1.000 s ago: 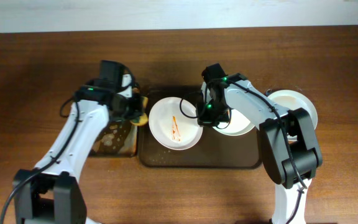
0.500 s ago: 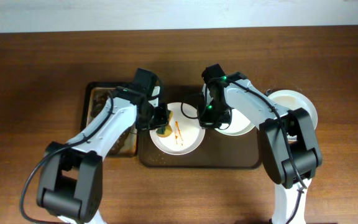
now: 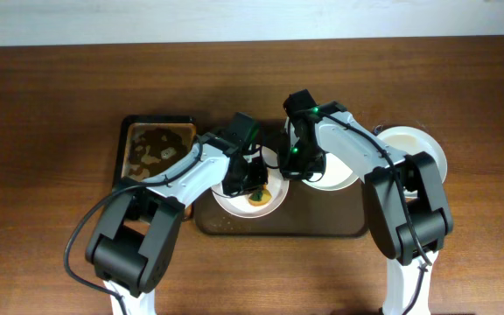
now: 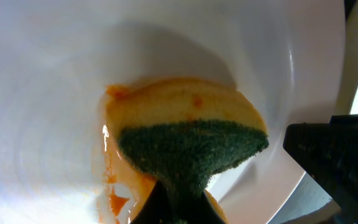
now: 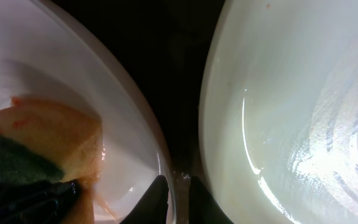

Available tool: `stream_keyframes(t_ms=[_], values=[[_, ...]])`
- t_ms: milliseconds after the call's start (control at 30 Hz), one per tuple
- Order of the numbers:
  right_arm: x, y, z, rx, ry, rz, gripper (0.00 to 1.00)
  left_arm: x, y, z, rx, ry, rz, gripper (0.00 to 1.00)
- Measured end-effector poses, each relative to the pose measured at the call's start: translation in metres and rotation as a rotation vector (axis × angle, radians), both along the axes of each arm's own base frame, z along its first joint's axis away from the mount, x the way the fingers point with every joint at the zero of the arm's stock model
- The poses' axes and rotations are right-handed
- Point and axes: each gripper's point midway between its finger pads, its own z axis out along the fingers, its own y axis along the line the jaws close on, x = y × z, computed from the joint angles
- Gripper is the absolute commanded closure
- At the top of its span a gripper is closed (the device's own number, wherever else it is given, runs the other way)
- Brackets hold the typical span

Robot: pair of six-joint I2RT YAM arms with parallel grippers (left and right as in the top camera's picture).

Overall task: Clean dirty plates on tray and stack at the side
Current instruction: 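Scrub the top-left plate with the sponge in the left gripper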

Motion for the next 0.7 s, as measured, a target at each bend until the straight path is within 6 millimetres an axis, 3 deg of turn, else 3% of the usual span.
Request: stream_keyframes(t_ms=[167, 400, 467, 500, 600, 700], values=[[0.000, 0.000, 0.000, 0.001, -0.001, 0.000, 0.85, 0.010, 0.011, -0.002, 0.090, -0.050, 0.028, 1.00], [0.000, 0.002, 0.000, 0.006, -0.002, 0.002, 0.85, 0.042, 0.066, -0.002, 0.177, -0.086, 0.166, 1.00], [0.000, 0.002, 0.000, 0.006, -0.002, 0.002, 0.85, 0.035, 0.064, -0.002, 0.158, -0.047, 0.161, 1.00], [0.000, 0.001, 0.000, 0.004, -0.001, 0.002, 0.86, 0.021, 0.061, -0.002, 0.125, 0.020, 0.143, 1.00], [-0.001, 0.000, 0.000, -0.002, 0.004, 0.002, 0.86, -0.010, 0.026, 0.001, -0.015, 0.117, -0.012, 1.00], [-0.001, 0.000, 0.000, -0.002, 0.004, 0.002, 0.86, -0.020, 0.010, 0.000, -0.033, 0.116, -0.068, 1.00]])
